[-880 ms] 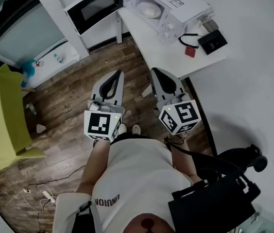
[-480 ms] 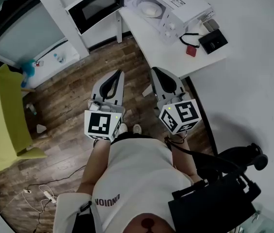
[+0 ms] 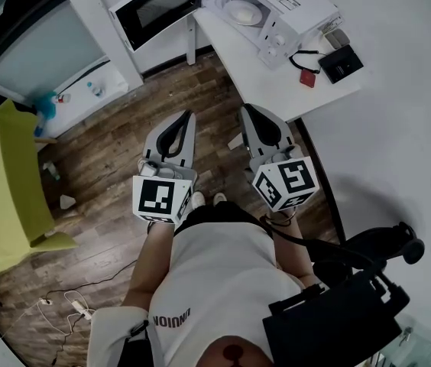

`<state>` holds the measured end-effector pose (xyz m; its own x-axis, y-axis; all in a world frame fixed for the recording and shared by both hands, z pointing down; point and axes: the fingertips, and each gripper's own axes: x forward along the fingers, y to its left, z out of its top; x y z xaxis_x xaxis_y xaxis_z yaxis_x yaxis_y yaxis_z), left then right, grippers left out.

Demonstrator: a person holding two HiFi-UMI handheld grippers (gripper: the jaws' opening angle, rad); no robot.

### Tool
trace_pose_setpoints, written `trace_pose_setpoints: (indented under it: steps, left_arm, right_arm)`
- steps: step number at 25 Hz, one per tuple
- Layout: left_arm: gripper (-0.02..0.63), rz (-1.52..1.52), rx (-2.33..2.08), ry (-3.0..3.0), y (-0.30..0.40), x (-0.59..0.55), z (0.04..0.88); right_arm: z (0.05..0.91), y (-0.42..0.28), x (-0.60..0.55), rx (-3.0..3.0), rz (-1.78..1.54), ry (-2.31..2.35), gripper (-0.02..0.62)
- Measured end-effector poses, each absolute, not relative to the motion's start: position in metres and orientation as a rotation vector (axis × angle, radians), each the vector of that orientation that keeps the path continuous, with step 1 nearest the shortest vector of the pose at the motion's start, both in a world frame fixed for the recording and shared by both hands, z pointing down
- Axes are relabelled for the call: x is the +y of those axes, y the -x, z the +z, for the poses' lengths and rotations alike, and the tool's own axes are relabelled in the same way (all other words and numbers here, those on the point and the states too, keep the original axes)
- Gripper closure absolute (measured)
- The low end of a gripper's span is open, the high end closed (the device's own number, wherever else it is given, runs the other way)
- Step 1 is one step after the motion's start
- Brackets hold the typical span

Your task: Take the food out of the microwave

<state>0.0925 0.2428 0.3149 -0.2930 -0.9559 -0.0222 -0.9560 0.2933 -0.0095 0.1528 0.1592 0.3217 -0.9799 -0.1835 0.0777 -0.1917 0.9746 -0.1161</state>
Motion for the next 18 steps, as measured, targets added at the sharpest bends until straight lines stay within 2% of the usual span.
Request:
trace_pose_setpoints:
  steps: [11,18]
  left_arm:
    - [0.594,0.004,2.501,1.906,-0.086,0.240,0.332]
    - [0.594,0.000,2.518,1.906,-0.051,0.205,0.333]
  right_arm:
    - [0.329,-0.134,0.165,-3.048,0.168,-0.250,0.574]
    - [0.325,-0.098,0.128,-3.061,0.165,-0.243,0.574]
